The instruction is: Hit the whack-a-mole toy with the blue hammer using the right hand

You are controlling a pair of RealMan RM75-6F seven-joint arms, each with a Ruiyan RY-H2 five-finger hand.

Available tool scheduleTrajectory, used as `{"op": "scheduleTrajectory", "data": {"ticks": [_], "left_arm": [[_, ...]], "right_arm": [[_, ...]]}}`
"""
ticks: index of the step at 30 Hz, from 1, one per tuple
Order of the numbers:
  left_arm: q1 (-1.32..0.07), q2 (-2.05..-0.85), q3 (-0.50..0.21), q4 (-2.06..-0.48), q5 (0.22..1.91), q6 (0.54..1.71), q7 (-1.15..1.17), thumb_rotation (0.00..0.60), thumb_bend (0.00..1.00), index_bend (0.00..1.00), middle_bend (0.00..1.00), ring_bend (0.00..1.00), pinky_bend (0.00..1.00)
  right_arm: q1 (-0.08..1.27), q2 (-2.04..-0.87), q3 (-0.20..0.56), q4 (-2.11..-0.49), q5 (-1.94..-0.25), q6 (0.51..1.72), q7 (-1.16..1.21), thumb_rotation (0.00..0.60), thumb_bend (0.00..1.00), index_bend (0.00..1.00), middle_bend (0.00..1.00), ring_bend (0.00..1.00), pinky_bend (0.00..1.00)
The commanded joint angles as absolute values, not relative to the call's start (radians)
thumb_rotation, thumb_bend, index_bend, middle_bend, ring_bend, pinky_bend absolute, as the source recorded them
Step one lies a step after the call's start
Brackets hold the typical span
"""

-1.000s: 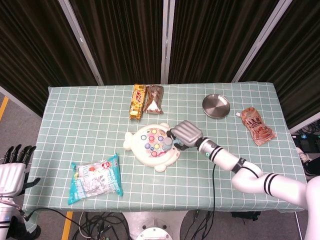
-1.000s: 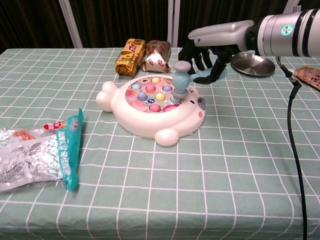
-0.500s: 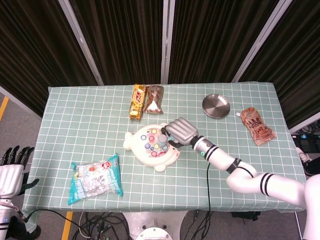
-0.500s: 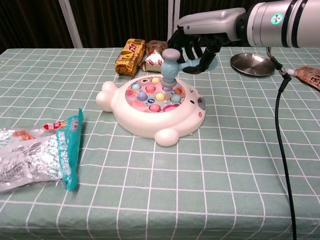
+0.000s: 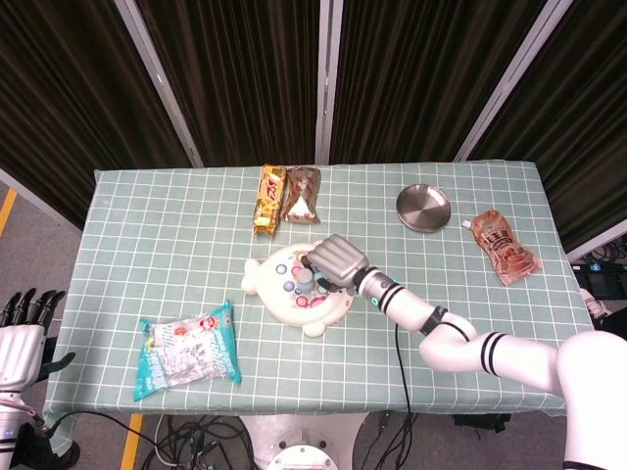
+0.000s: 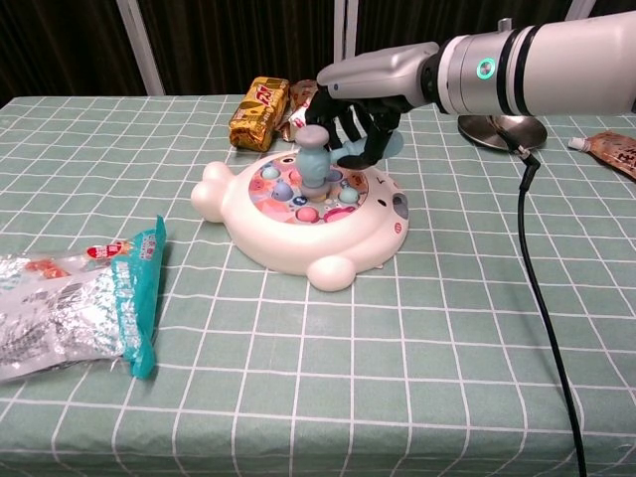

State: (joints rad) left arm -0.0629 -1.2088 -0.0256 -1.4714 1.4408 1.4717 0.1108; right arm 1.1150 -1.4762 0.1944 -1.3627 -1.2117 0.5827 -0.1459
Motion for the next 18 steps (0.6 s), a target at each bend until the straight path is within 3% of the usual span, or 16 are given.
{"op": "scheduleTrajectory", "data": {"ticks": [1, 13, 18], "left_arm": [[-0.062, -1.209, -0.026, -1.470, 1.444, 1.475, 0.110, 0.600, 0.04, 0.12, 0.13, 0.00, 0.04], [-0.049, -1.209, -0.023, -1.466, 1.440, 1.481, 0.105, 0.600, 0.04, 0.12, 0.13, 0.00, 0.04], [-0.046, -1.213, -0.023, -1.460, 1.441, 1.482, 0.100, 0.600, 0.04, 0.12, 0.13, 0.00, 0.04]], "right_arm": [[1.112, -1.450, 0.210, -1.398, -1.209, 0.607, -0.144, 0.600, 0.65, 0.61, 0.63, 0.49, 0.65], [1.208, -1.536, 0.195, -1.309, -1.133, 0.516, -0.226, 0.600, 0.65, 0.61, 0.63, 0.49, 0.65], [1.214, -1.540, 0.193, -1.311, -1.111, 0.538, -0.244, 0.600, 0.65, 0.61, 0.63, 0.49, 0.65]]}}
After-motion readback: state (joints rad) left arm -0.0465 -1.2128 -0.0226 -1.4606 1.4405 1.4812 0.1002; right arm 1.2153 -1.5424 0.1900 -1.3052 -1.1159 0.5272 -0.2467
